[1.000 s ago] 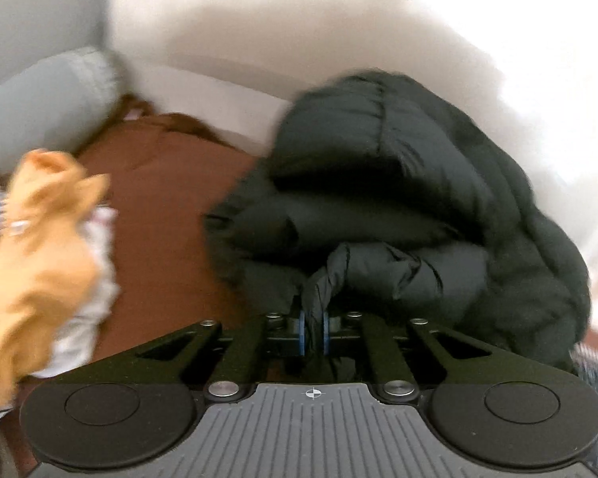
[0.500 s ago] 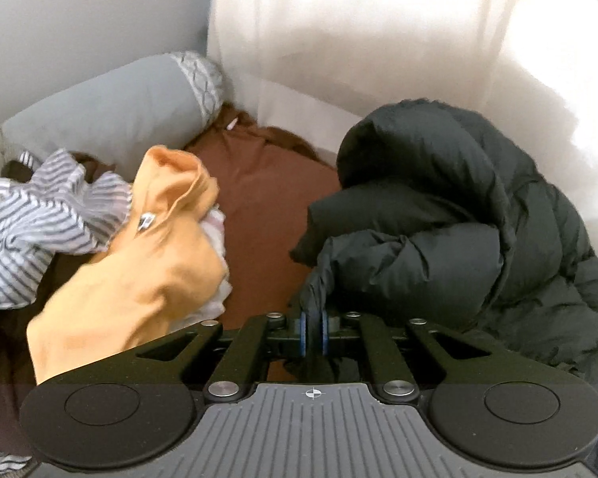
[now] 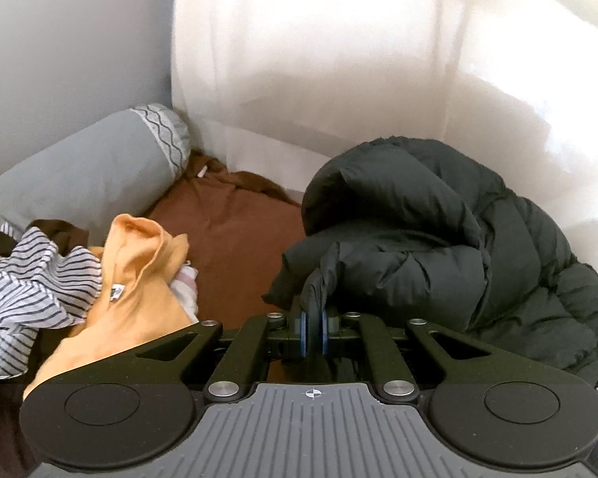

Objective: Fold clothes

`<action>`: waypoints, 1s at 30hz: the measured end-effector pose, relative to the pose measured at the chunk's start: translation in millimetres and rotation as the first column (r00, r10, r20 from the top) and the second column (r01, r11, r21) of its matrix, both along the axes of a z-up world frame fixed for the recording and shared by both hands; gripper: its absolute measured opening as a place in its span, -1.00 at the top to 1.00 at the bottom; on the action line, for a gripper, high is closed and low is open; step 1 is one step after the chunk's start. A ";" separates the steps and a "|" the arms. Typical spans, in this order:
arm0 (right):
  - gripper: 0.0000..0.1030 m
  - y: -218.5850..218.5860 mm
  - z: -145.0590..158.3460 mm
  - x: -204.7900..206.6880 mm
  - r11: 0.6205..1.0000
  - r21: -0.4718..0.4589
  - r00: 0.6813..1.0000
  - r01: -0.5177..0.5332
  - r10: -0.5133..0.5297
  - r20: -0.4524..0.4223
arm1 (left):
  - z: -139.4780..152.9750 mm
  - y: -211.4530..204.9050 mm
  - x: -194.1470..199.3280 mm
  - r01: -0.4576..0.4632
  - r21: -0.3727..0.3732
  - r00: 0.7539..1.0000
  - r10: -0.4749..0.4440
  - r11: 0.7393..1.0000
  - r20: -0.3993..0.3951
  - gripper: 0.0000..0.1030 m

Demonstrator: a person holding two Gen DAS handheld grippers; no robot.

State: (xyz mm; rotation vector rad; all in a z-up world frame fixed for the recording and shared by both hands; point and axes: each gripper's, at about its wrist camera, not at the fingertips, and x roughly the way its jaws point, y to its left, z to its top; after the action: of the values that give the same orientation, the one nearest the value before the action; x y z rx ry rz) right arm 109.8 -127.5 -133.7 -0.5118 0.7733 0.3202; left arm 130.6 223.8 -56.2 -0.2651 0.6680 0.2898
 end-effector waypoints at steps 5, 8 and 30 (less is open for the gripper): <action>0.45 -11.6 6.0 15.1 0.991 0.108 0.994 0.080 -0.071 -0.085 | -0.6 -2.4 -0.7 0.009 0.002 1.000 -0.009 1.000 -0.013 0.97; 0.66 -24.2 30.0 12.6 0.983 0.165 0.995 0.086 -0.076 -0.067 | 9.0 -6.2 -7.5 0.013 -0.005 1.000 -0.013 1.000 0.008 0.97; 0.85 -219.5 157.7 -157.9 0.972 0.232 0.991 0.047 -0.075 0.114 | 55.4 -167.2 -185.4 0.282 -0.012 0.959 -0.281 0.959 0.039 0.96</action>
State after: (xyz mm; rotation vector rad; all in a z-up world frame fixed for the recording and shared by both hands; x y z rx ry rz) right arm -48.0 -346.9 24.0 -0.2866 0.6227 0.3139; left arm -54.8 56.7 -0.8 -0.1883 0.6626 0.0061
